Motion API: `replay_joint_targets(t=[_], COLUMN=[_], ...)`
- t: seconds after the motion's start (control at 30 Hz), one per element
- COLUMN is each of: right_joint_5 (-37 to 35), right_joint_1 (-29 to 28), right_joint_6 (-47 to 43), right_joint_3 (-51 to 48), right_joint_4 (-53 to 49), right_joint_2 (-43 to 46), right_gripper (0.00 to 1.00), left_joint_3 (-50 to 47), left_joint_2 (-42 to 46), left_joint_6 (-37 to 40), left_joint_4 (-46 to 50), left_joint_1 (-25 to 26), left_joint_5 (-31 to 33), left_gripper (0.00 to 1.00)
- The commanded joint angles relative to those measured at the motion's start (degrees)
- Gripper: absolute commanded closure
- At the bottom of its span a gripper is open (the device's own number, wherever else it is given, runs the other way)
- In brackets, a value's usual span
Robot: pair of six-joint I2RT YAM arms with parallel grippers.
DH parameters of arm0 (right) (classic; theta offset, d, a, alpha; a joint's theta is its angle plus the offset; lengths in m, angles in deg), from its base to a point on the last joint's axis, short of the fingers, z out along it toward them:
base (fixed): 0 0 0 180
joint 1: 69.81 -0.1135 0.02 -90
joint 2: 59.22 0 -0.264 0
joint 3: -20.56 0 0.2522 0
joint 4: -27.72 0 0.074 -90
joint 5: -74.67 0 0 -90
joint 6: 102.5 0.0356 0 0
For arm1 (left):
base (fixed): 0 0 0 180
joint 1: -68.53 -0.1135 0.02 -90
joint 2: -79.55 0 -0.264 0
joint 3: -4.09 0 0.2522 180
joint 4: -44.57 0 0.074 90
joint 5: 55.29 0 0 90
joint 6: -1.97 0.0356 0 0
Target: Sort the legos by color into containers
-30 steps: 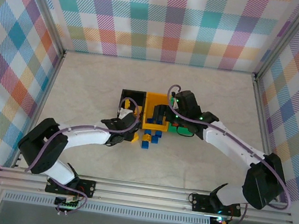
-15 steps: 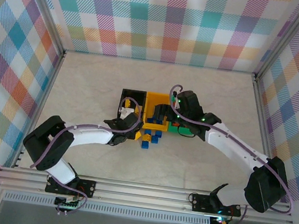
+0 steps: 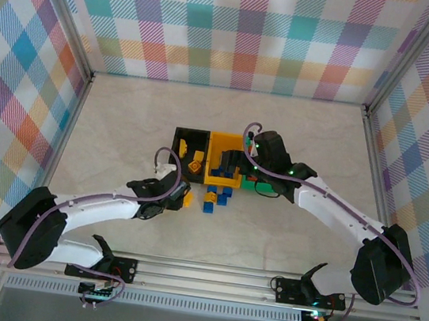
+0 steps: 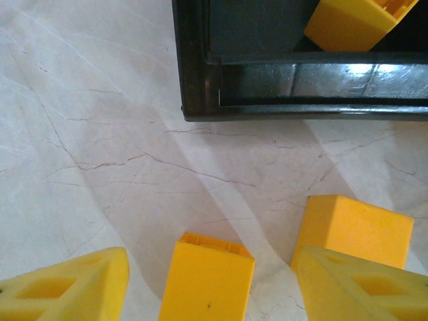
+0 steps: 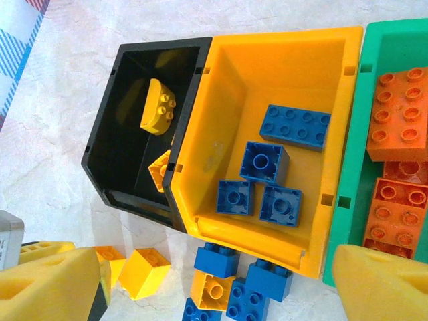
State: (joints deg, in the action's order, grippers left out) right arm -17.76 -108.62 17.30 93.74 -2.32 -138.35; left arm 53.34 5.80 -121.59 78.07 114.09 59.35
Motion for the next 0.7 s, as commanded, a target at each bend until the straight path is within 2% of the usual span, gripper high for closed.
replay_joint_targets(t=[0.0, 0.2, 0.37, 0.43, 0.53, 0.67], right_joint_5=[0.5, -0.2, -0.5, -0.6, -0.5, -0.9], right_joint_1=[0.1, 0.1, 0.2, 0.1, 0.2, 0.2], right_joint_6=[1.0, 1.2, 1.2, 1.1, 1.1, 1.3], right_joint_3=[-0.9, -2.0, -1.9, -1.7, -1.7, -2.3], right_joint_4=[1.2, 1.0, 0.9, 0.7, 0.8, 1.0], right_joint_2=[2.0, 3.3, 3.7, 3.8, 3.8, 4.1], right_gripper=[0.10, 0.10, 0.10, 0.10, 0.10, 0.10], left_joint_3=[1.5, -0.8, -1.6, -1.5, -1.0, -1.6], left_joint_2=[-2.1, -6.4, -8.1, -7.6, -7.7, -6.0], left_joint_6=[0.8, -0.5, -0.8, -0.9, -1.7, -2.3], left_joint_4=[2.5, 0.6, -1.0, -0.1, 2.0, 2.3], left_joint_1=[-0.9, -1.4, -1.4, -1.4, -1.4, -1.1], left_joint_5=[1.0, -0.2, -1.3, -0.9, -0.8, -1.0], left_gripper=[0.32, 0.30, 0.47, 0.49, 0.45, 0.55])
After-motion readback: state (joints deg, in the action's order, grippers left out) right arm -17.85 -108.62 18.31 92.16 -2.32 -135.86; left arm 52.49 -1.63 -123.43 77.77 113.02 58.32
